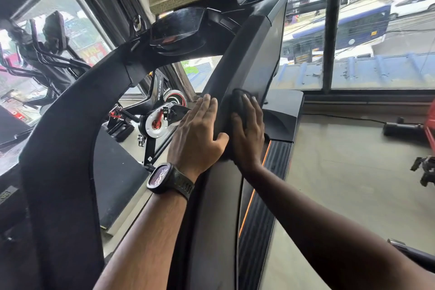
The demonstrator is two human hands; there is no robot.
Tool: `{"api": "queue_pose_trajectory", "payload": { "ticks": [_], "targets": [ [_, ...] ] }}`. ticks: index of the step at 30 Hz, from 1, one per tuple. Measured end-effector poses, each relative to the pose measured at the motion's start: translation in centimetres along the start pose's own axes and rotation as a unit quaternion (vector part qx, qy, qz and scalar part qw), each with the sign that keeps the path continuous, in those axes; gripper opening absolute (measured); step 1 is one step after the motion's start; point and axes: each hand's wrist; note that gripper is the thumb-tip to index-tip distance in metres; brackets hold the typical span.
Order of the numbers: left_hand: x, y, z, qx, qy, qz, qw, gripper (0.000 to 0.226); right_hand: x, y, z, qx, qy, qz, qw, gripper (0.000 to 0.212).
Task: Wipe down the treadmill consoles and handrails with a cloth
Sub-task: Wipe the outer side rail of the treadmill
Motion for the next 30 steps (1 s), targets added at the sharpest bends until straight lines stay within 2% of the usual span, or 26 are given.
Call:
{"api": "queue_pose_trajectory", "payload": {
  "ticks": [2,5,6,9,11,13,16,17,21,23,26,27,30],
  "targets": [
    [-0.1,0.0,0.1,-0.001,0.001,-0.001,1.000,0.083,1.5,0.3,1.0,-0.009,-0.030,-0.001,1.000,0.052],
    [-0.1,0.1,0.1,-0.003,-0.002,0.001,1.000,0.083,1.5,0.4,1.7,0.039,-0.175,-0.011,0.984,0.053],
    [0.0,0.1,0.1,-0.004,-0.003,0.001,1.000,0.083,0.9,0.3,1.2,0.031,-0.166,-0.015,0.986,0.053],
    [0.1,0.1,0.1,-0.002,-0.002,0.004,1.000,0.083,-0.1,0.2,-0.9,0.024,0.005,-0.003,1.000,0.053],
    [0.0,0.0,0.1,-0.001,-0.004,-0.001,1.000,0.084,1.1,0.3,-1.7,0.005,0.069,0.001,0.998,0.053],
    [-0.1,-0.1,0.1,-0.006,-0.001,-0.007,1.000,0.084,2.8,0.3,-1.2,0.001,0.035,0.010,0.999,0.053],
    [0.1,-0.1,0.1,-0.009,0.001,-0.009,1.000,0.084,3.5,0.4,0.0,0.052,-0.127,0.005,0.991,0.059],
    [0.1,-0.1,0.1,-0.006,0.001,-0.010,1.000,0.084,3.0,0.4,0.0,0.053,-0.124,0.000,0.991,0.059],
    [0.5,0.1,-0.2,-0.008,0.006,-0.018,1.000,0.085,2.1,0.6,-1.2,-0.015,0.062,-0.016,0.998,0.052],
    [0.9,0.3,-0.2,-0.011,0.002,-0.026,1.000,0.085,3.5,0.8,-0.9,-0.032,0.060,-0.012,0.998,0.053],
    [1.9,0.5,-0.1,0.000,0.000,-0.032,0.999,0.083,4.4,0.8,-0.4,0.032,-0.069,0.003,0.997,0.056],
    [2.3,0.5,0.0,0.005,0.001,-0.035,0.999,0.083,4.0,0.8,-0.6,0.036,-0.077,-0.002,0.996,0.057],
    [3.2,0.6,0.2,0.003,0.010,-0.036,0.999,0.085,2.9,0.9,-0.8,-0.032,0.065,-0.028,0.997,0.053]
  ]
}}
Point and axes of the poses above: each hand's wrist, its own x-axis towards the middle knuckle, its own y-axis out of the back of the hand, z = x × y, and after that the axes turned 14 degrees about -z, right-handed
